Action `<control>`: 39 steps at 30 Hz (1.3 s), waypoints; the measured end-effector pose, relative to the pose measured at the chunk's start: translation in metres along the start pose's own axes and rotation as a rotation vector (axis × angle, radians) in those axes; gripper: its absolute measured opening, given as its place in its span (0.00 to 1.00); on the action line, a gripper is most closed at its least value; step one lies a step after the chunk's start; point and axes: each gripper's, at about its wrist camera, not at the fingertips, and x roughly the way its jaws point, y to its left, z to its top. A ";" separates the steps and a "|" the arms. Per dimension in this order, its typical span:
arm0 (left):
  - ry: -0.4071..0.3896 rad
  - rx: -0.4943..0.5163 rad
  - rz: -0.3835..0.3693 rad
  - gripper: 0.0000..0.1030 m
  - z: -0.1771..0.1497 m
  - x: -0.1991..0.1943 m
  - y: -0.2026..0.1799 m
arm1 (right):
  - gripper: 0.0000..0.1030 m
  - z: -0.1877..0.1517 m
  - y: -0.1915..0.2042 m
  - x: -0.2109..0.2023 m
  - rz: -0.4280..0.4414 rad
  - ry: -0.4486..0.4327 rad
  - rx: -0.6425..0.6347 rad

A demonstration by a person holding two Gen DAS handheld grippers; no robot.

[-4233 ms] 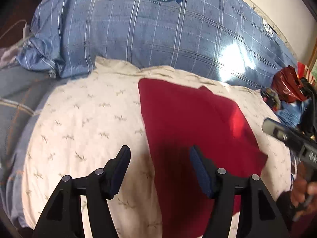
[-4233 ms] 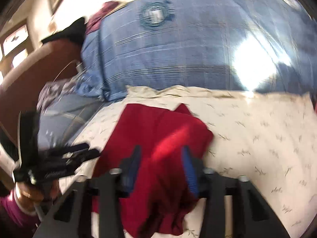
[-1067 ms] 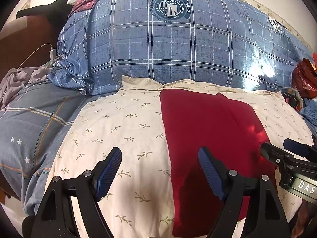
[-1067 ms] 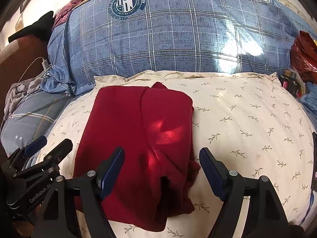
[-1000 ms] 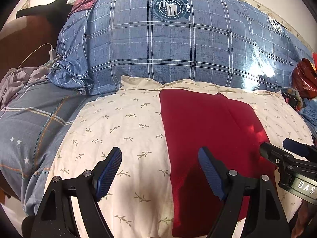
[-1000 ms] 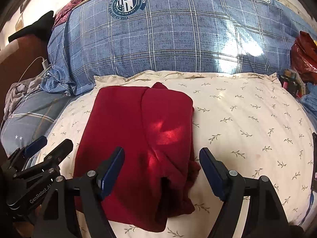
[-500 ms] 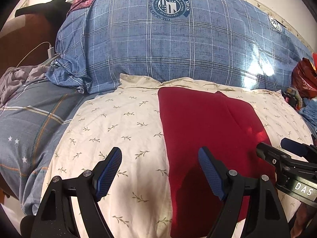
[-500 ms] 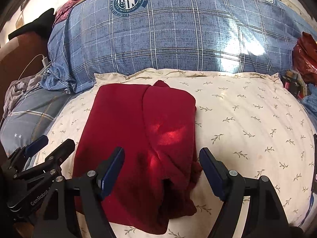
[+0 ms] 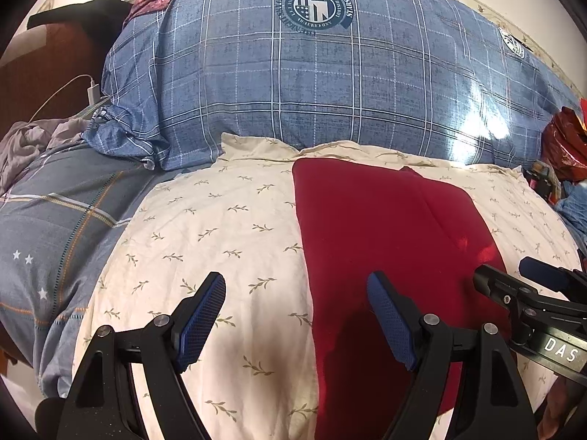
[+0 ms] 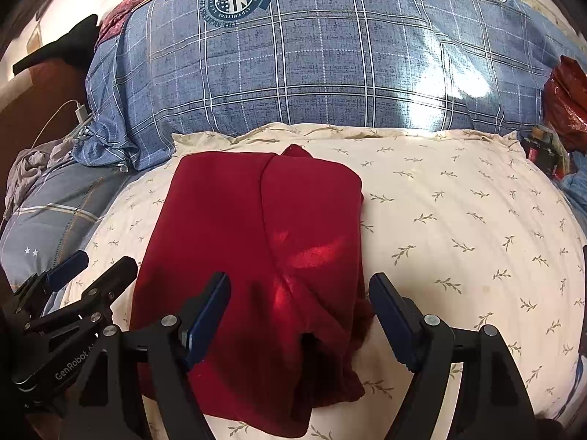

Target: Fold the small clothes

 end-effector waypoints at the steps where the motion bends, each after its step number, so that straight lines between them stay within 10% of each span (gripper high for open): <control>1: 0.001 0.001 0.001 0.77 0.000 0.001 -0.001 | 0.77 -0.001 0.000 0.001 0.001 0.004 0.000; 39: 0.005 -0.002 0.018 0.77 0.004 0.006 -0.009 | 0.77 0.004 0.002 0.006 0.008 0.014 -0.004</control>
